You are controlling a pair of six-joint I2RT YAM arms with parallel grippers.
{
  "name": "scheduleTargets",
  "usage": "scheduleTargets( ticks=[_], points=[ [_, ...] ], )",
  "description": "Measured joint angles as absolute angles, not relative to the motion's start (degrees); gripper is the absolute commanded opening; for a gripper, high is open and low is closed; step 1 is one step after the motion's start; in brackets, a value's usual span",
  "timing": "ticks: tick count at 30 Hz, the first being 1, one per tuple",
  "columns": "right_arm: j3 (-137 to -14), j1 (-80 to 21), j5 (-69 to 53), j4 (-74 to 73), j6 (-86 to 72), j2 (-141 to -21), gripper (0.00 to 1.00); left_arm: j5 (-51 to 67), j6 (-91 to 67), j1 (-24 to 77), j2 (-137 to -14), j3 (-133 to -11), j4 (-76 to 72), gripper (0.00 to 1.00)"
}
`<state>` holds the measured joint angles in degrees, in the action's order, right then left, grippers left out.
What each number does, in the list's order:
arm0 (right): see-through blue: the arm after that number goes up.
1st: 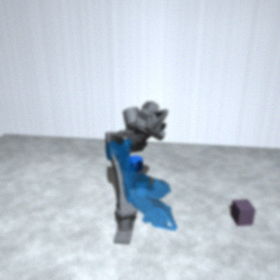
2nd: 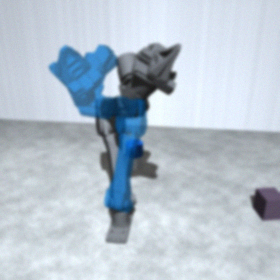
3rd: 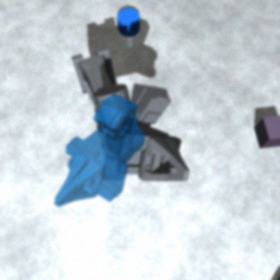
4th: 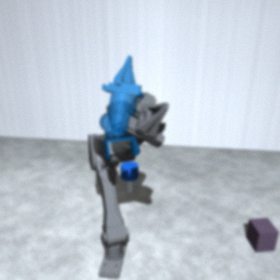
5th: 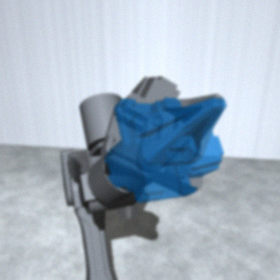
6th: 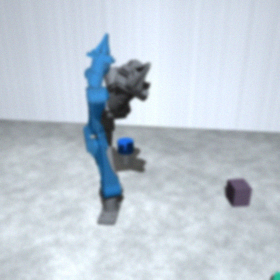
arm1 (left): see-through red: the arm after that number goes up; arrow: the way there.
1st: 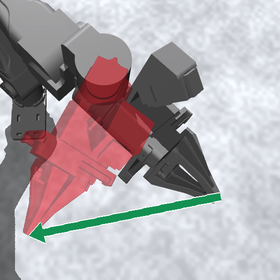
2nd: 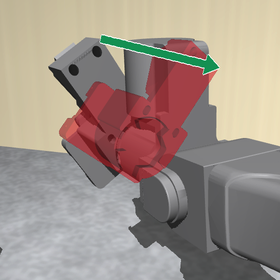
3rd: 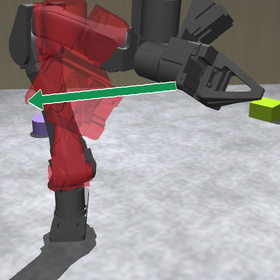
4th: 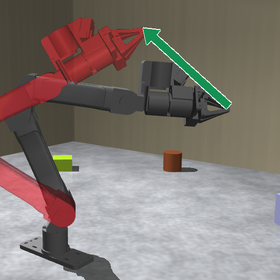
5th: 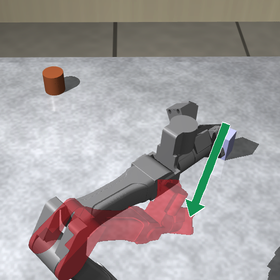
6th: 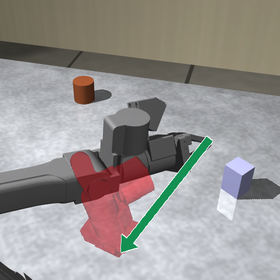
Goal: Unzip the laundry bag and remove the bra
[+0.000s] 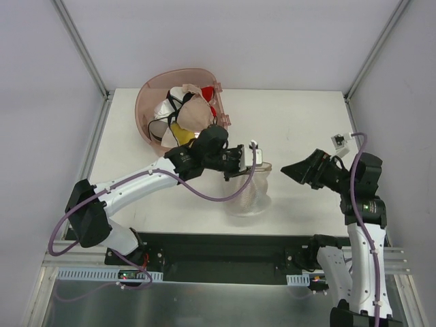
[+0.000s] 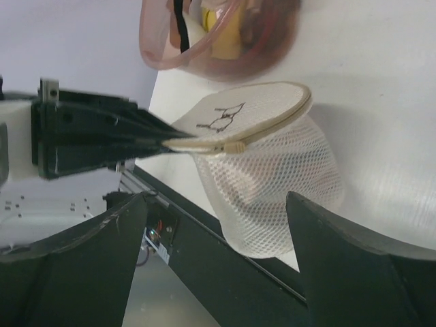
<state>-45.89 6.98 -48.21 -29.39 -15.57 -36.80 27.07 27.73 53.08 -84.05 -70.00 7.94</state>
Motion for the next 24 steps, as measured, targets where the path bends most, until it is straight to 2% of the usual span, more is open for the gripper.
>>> scheduleTargets(
  ticks=[8, 10, 15, 24],
  points=[
    [-47.9, 0.3, -49.4, -33.2, -8.7, -38.3, 0.83, 37.0, 29.6, 49.4, -84.1, -70.0, 4.4, 0.00],
    [-47.9, -0.7, -49.3, -34.1, -8.0, -38.7, 0.81, 38.2, 29.6, 49.4, -84.1, -70.0, 4.2, 0.00],
    [-47.2, -2.2, -49.0, -32.0, -8.8, -39.9, 0.66, 39.9, 29.5, 49.4, -84.1, -69.5, 3.7, 0.00],
    [-46.9, -7.2, -48.3, -26.2, -12.2, -47.9, 0.61, 40.1, 29.2, 49.4, -84.0, -68.7, 3.1, 0.00]
  ],
)
